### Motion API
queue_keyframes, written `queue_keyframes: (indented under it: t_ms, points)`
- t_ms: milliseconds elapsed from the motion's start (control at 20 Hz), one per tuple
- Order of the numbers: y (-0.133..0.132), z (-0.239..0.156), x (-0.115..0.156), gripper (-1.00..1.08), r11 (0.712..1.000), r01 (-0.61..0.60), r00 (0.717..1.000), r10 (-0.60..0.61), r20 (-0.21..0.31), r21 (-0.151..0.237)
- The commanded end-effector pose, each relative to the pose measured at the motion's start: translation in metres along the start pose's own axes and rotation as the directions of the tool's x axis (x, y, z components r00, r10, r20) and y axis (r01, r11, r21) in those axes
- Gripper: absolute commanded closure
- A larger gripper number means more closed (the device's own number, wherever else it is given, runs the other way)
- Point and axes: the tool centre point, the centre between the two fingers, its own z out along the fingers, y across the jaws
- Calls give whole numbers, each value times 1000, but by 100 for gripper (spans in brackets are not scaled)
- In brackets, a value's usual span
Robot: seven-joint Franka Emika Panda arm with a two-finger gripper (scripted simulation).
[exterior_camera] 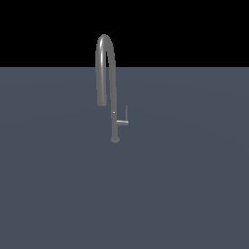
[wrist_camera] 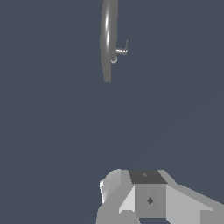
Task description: Turn on the faucet by rotating a designated handle.
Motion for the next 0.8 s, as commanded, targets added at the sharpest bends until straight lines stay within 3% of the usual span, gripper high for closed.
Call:
queue_keyframes:
  t_ms: [0, 350, 750]
  points:
    - [0, 0, 0, 108, 1000, 0, 1000, 0, 0, 0]
    - [-1, 1, 7, 108, 1000, -18, 1000, 18, 16, 17]
    - [-3, 6, 31, 108, 993, -87, 994, 81, 75, 77]
